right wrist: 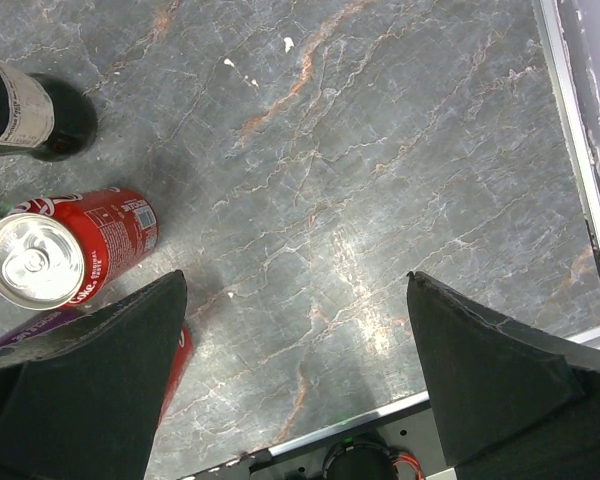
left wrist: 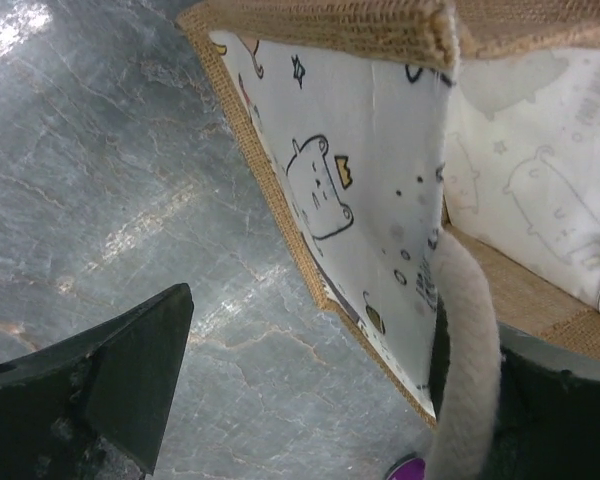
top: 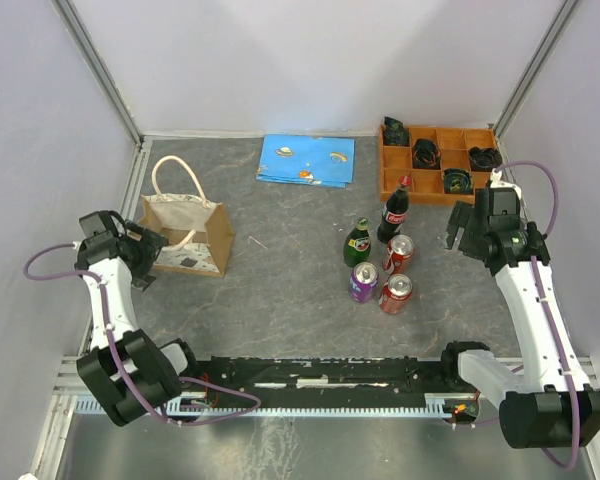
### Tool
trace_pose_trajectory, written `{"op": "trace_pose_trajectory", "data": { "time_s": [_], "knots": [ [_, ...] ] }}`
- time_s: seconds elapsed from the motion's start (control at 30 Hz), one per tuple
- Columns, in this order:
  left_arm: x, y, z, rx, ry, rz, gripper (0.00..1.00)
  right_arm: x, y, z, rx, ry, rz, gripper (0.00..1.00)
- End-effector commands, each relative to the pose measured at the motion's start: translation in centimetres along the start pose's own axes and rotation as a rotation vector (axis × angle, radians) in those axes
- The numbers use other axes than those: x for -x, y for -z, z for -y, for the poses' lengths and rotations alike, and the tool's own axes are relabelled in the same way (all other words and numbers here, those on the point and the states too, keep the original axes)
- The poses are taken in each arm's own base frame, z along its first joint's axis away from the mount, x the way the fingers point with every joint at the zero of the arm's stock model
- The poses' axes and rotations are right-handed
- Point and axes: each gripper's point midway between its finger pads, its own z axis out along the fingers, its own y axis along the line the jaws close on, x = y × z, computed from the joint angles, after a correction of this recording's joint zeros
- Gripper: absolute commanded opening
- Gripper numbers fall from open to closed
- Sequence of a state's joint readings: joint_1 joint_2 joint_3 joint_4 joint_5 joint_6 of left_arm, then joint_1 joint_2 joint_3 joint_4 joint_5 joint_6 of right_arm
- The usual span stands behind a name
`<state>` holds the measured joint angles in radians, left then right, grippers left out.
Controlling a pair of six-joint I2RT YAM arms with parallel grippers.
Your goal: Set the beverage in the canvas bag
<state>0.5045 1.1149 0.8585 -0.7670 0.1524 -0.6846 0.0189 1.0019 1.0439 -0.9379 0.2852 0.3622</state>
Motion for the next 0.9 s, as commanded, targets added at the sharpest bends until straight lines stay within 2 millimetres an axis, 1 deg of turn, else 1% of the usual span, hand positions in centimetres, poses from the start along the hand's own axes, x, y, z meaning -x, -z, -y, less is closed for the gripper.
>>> {"op": "trace_pose_trajectory", "data": {
  "time_s": [0.0, 0.03, 0.1, 0.2, 0.23, 0.3, 0.33, 0.43, 0.57, 0.63, 0.73, 0.87],
  "knots": [
    [1.6, -0.9, 1.2, -0.053, 0.016, 0.062, 0.94, 1.7, 1.7, -0.3, 0.03, -0.024, 0.068, 0.99],
    [1.8, -1.0, 1.2, -0.053, 0.008, 0.066, 0.91, 1.6, 1.8, -0.2, 0.03, -0.025, 0.072, 0.99],
    [2.0, -0.9, 1.5, -0.066, -0.011, 0.068, 0.78, 1.4, 2.1, 0.0, 0.03, -0.027, 0.078, 0.99],
    [2.4, -0.2, 3.0, -0.129, -0.069, 0.064, 0.45, 1.0, 2.5, 0.3, 0.027, -0.026, 0.083, 0.99],
    [2.4, -0.1, 3.4, -0.151, -0.094, 0.058, 0.33, 0.9, 2.6, 0.4, 0.027, -0.025, 0.083, 0.99],
    [2.3, 0.1, 4.3, -0.19, -0.146, 0.027, 0.11, 0.8, 2.8, 0.6, 0.028, -0.019, 0.089, 0.99],
    [2.3, 0.3, 4.9, -0.212, -0.171, 0.004, 0.04, 0.8, 3.0, 0.6, 0.03, -0.018, 0.093, 0.99],
    [1.1, 0.2, 6.1, -0.259, -0.249, -0.109, 0.03, 1.3, 3.8, 0.7, 0.039, -0.018, 0.115, 0.99],
    [-2.0, 0.4, 7.5, -0.295, -0.425, -0.263, 0.03, 2.3, 4.9, -0.1, 0.093, -0.009, 0.132, 0.99],
    [-3.7, 0.4, 8.2, -0.296, -0.529, -0.304, 0.03, 3.0, 5.5, -0.5, 0.114, -0.007, 0.14, 0.99],
    [-5.5, 0.2, 8.9, -0.297, -0.643, -0.33, 0.03, 4.0, 6.3, -0.9, 0.136, -0.006, 0.152, 0.99],
    [-8.5, -0.1, 9.6, -0.298, -0.784, -0.379, 0.03, 4.8, 7.2, -1.1, 0.15, 0.005, 0.152, 0.99]
  ]
}}
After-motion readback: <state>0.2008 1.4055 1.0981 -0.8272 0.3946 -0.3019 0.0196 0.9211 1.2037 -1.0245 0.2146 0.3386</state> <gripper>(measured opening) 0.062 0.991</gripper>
